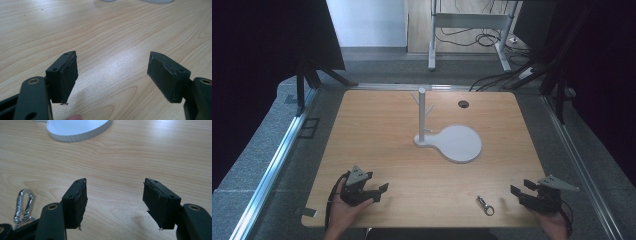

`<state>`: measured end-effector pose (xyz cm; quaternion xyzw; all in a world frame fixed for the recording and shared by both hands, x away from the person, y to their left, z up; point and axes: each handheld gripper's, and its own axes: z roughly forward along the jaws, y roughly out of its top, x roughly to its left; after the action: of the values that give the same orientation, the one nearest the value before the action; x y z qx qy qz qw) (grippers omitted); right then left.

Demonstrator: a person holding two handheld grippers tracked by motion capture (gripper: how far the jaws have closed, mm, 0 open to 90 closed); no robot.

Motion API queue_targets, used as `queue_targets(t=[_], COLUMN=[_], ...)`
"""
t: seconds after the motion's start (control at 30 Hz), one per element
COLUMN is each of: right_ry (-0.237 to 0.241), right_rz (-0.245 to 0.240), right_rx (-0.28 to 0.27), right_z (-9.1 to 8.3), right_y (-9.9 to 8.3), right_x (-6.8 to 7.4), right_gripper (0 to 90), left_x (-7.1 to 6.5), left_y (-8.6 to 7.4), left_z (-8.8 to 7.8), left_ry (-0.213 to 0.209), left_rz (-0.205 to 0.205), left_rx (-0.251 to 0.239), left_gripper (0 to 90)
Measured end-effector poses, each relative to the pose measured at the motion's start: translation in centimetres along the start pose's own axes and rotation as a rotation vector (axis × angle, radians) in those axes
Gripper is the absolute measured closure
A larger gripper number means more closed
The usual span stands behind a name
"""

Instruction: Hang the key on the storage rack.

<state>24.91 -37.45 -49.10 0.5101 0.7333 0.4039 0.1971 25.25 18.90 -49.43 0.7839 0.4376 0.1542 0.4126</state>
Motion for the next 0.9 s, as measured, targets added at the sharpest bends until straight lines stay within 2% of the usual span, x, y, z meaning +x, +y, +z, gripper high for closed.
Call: queue_targets(t=[0.1, 0.13, 0.27, 0.37, 0.4, 0.43, 0.47, 0.57, 0.6, 0.9], right_ry=[0.009, 0.020, 0.018, 0.007, 0.005, 0.005, 0.012, 0.024, 0.044, 0.095], right_rz=[0.022, 0.040, 0.040, 0.021, -0.003, -0.003, -0.022, -0.042, -0.067, -0.074], right_rx=[0.005, 0.003, 0.011, 0.019, 0.023, 0.023, 0.022, 0.019, 0.023, 0.022], right_z=[0.1, 0.0, -0.3, -0.5, -0.7, -0.7, -1.0, -1.2, -1.1, -0.1], right_y=[0.0, -0.1, -0.2, 0.4, 1.0, 1.0, 1.6, 2.0, 2.5, 3.9], right_x=[-0.1, -0.2, -0.2, 0.1, 0.6, 0.6, 1.3, 1.9, 2.3, 2.9], right_gripper=[36.7, 37.5, 38.7, 41.0, 42.4, 42.4, 43.1, 44.1, 44.7, 46.4], left_x=[-0.2, -0.4, -0.8, -1.1, -1.2, -1.2, -1.3, -1.3, -1.2, -1.1], left_y=[0.2, 0.2, 0.3, 0.4, 0.5, 0.5, 0.6, 0.7, 0.8, 0.6], left_z=[-0.1, -0.3, -0.3, -0.5, -0.7, -0.7, -1.1, -1.5, -1.6, -1.3], left_ry=[-0.003, -0.017, -0.033, -0.037, -0.039, -0.039, -0.042, -0.042, -0.034, -0.033], left_rz=[0.005, 0.007, 0.030, 0.056, 0.055, 0.055, 0.053, 0.052, 0.052, 0.054], left_rx=[-0.001, -0.005, -0.005, -0.003, -0.006, -0.006, -0.014, -0.023, -0.025, -0.002], left_gripper=[25.1, 25.0, 25.0, 25.0, 25.1, 25.1, 25.1, 25.2, 25.3, 25.4])
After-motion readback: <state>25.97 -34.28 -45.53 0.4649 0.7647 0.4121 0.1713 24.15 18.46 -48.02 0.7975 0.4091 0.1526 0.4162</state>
